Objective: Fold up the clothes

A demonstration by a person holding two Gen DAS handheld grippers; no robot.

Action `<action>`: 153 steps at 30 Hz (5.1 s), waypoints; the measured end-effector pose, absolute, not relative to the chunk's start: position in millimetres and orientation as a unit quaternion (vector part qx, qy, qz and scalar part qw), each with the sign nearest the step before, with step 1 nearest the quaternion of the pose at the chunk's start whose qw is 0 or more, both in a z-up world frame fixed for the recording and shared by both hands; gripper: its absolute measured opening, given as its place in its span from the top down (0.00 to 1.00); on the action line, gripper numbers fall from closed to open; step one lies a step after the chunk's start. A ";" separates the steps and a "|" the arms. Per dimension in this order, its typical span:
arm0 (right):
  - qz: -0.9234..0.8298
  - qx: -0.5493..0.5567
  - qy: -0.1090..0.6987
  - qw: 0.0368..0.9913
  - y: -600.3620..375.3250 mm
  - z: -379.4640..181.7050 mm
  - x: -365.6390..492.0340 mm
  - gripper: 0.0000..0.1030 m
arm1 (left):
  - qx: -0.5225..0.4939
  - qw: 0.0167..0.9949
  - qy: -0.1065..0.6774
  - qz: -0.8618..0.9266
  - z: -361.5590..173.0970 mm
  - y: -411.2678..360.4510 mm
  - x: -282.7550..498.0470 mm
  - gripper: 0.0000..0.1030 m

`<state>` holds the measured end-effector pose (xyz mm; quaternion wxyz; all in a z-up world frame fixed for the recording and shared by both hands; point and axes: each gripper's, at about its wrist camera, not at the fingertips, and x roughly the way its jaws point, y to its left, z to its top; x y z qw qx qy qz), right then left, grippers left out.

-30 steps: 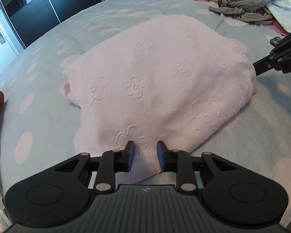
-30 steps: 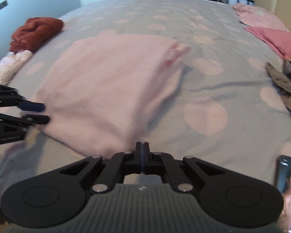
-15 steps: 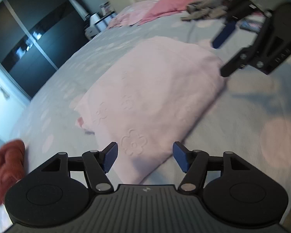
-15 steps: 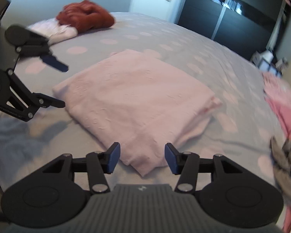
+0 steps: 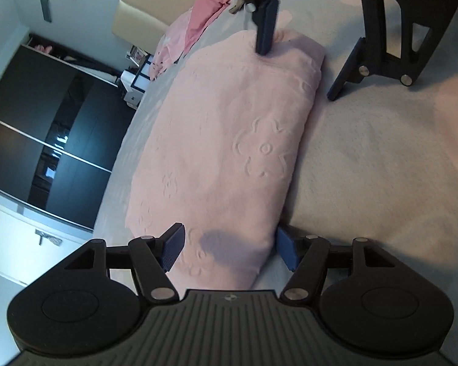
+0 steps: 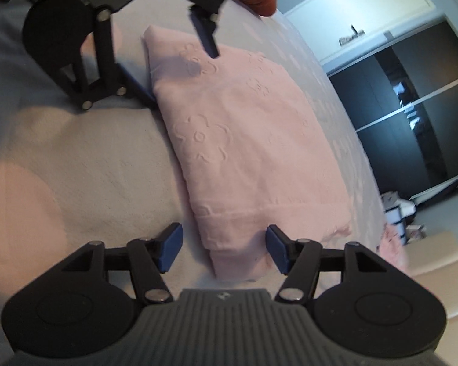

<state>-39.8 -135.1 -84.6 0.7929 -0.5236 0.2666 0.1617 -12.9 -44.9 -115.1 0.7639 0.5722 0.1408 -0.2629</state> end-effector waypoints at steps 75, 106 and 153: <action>0.196 -0.055 0.449 0.870 -219.8 35.5 -67.1 0.37 | 0.137 0.822 0.471 -0.291 0.2 55.5 4.1 0.42; 0.195 0.035 0.532 0.823 -210.3 -35.0 -11.7 0.78 | 0.113 0.799 0.493 -0.324 -51.3 31.2 32.5 0.82; 0.408 0.165 0.473 0.763 167.2 62.8 208.0 0.81 | -0.001 0.838 0.537 -0.096 101.4 451.4 201.4 0.85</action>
